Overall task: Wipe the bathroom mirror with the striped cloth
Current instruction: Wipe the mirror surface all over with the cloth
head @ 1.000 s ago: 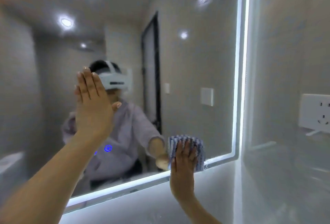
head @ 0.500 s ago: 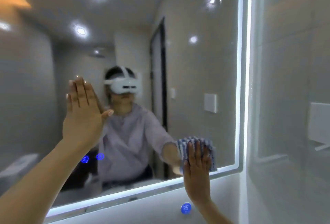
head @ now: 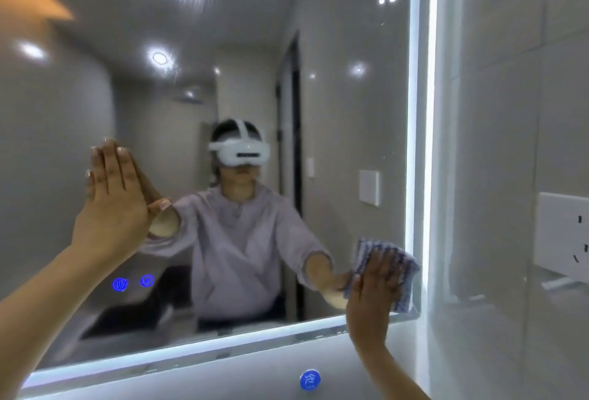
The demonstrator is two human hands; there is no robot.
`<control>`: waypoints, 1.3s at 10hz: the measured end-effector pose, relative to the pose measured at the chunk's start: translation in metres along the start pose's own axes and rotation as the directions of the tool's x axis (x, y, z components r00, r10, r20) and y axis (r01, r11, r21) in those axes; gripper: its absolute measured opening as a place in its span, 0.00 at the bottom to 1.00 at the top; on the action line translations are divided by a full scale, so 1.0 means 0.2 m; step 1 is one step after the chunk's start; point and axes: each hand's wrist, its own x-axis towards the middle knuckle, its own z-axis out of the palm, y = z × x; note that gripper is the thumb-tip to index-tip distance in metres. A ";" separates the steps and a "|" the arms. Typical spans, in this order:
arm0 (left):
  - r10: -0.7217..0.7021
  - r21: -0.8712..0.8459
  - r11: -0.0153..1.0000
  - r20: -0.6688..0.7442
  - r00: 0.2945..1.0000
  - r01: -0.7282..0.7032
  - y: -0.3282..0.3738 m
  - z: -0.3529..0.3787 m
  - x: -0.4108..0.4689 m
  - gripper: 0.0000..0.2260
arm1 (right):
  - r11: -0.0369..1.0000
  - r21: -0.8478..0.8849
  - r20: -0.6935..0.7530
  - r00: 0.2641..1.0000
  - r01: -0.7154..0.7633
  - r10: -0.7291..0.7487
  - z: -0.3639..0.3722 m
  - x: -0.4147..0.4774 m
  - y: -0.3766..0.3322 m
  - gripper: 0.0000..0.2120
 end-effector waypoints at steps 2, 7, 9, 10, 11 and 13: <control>-0.085 0.023 0.996 0.080 0.993 0.083 0.03 -0.04 0.00 0.43 | 0.892 0.008 0.199 0.874 0.452 -0.444 0.01 -0.02 -0.25 0.25; 0.071 0.102 0.992 -0.011 0.997 -0.070 0.31 -0.14 -0.13 0.38 | 1.000 -0.023 0.276 0.961 -0.020 0.026 -0.20 0.44 0.00 0.31; 0.167 0.111 0.980 -0.024 0.986 -0.163 0.57 0.03 -0.08 0.39 | 0.874 -0.045 0.291 0.843 0.484 -0.452 -0.13 0.18 -0.11 0.26; 0.160 0.137 0.978 -0.002 0.987 -0.158 0.60 0.11 -0.07 0.39 | 0.736 -0.054 0.285 0.717 0.675 -0.636 -0.13 0.17 -0.08 0.29; 0.168 0.147 0.975 -0.009 0.986 -0.165 0.58 0.15 -0.07 0.40 | 0.699 -0.089 0.245 0.696 0.709 -0.675 -0.14 0.28 0.00 0.31; 0.168 0.123 0.979 -0.016 0.986 -0.165 0.59 0.15 -0.07 0.41 | 0.919 -0.137 -0.018 0.927 0.368 -0.374 -0.14 0.85 -0.01 0.25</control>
